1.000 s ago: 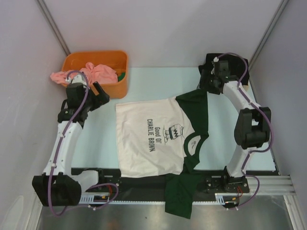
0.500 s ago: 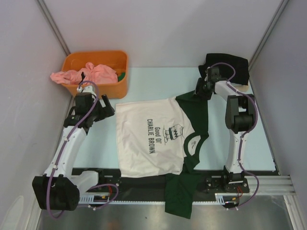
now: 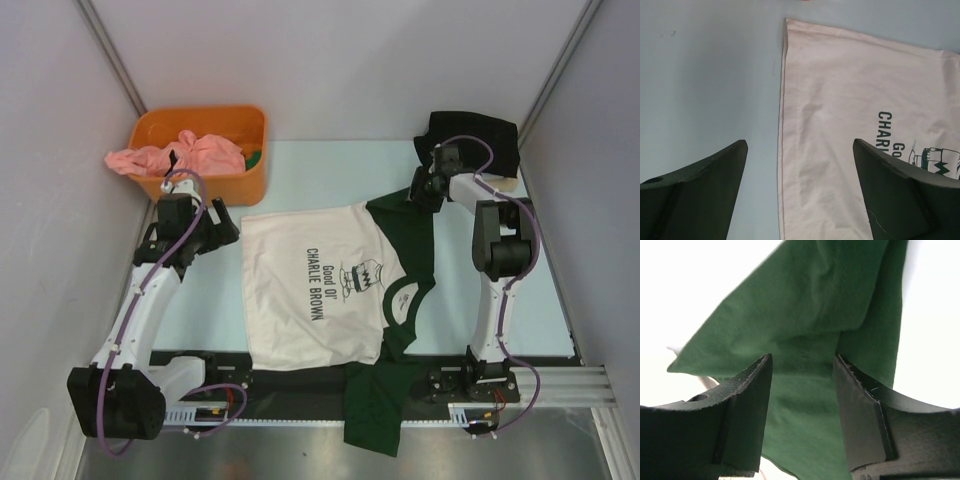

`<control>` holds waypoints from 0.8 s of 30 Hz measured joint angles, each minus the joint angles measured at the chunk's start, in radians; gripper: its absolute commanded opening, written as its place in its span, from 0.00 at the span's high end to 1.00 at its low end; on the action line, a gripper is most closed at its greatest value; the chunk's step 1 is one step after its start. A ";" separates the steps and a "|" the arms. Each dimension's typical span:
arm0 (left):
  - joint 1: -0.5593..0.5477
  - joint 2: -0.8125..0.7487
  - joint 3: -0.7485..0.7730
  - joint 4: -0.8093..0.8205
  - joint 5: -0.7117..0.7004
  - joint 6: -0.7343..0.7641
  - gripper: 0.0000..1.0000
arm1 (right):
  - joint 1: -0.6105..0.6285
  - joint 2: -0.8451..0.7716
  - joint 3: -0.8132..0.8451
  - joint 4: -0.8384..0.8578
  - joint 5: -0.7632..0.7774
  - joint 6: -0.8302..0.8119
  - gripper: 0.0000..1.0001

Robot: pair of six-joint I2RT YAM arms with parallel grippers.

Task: Fold and stack the t-shirts
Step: Flatten the tshirt out

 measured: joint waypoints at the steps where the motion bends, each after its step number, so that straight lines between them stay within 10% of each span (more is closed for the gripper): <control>1: 0.000 0.000 0.000 0.000 0.000 0.000 0.08 | 0.000 -0.006 -0.009 0.000 0.003 0.000 0.44; 11: 0.000 -0.002 -0.004 0.000 0.000 0.000 0.09 | 0.000 -0.018 -0.035 0.018 0.003 0.005 0.50; 19: 0.000 -0.002 -0.005 0.000 0.000 0.000 0.09 | -0.001 -0.018 -0.037 0.016 -0.016 0.003 0.98; 24: 0.000 -0.002 -0.005 0.000 0.000 0.000 0.08 | 0.000 -0.018 -0.024 0.006 -0.043 0.008 1.00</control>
